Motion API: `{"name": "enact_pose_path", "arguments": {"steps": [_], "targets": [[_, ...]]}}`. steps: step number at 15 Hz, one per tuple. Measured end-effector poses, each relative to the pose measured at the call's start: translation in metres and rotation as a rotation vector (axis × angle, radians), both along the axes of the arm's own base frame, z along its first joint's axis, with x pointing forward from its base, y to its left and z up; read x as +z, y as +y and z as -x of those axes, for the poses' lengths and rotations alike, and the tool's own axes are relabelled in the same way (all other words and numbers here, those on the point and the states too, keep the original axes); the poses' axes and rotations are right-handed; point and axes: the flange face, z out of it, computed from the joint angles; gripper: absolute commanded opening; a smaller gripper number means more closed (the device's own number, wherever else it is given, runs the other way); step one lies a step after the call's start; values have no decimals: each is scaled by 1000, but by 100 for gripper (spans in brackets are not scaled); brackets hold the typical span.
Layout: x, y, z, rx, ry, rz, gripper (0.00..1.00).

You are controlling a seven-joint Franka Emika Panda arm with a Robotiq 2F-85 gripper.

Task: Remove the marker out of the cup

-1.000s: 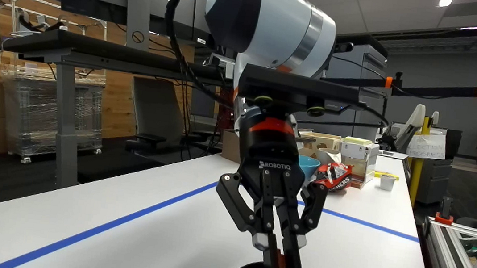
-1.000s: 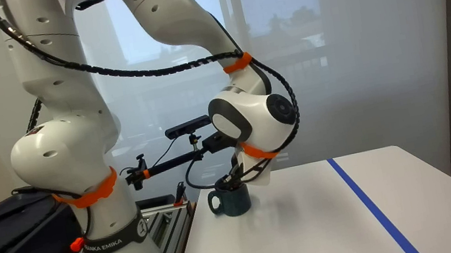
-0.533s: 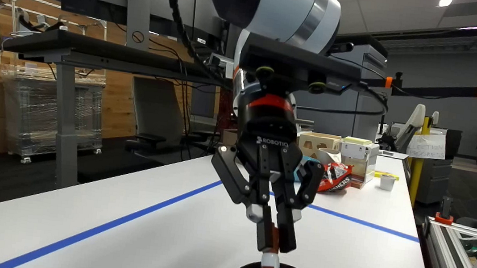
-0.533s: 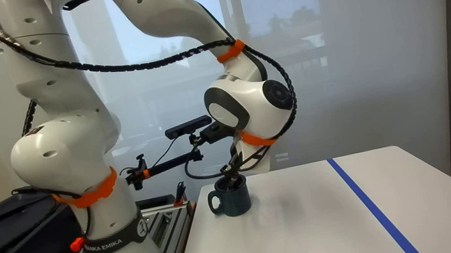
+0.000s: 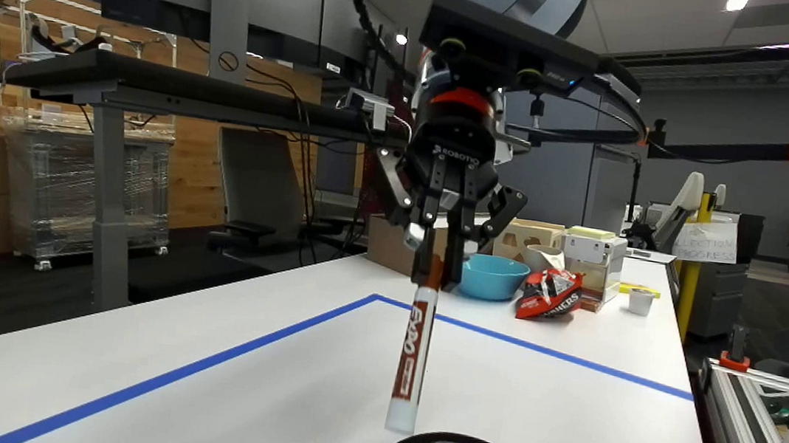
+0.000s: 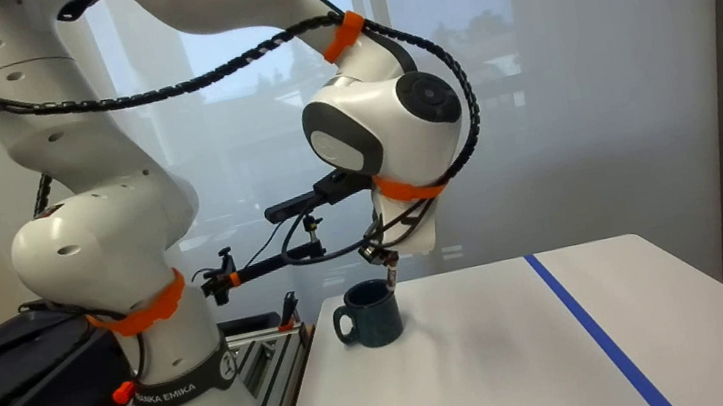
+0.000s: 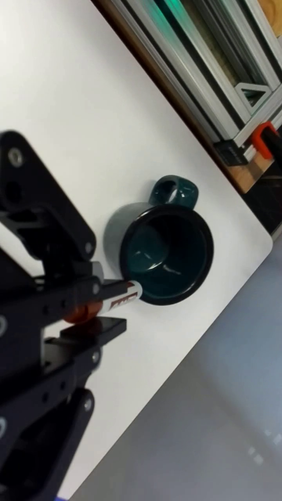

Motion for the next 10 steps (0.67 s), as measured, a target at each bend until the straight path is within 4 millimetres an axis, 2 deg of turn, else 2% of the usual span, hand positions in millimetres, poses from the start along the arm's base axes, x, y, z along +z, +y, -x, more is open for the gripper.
{"name": "enact_pose_path", "arguments": {"steps": [4, 6, 8, 10], "targets": [[17, -83, -1, -164, -58, 3, 5], [13, -118, 5, -222, -84, -26, 5], [-1, -140, 16, -240, -84, -75, 5], [-21, -150, 26, -233, -62, -121, 5]]}}
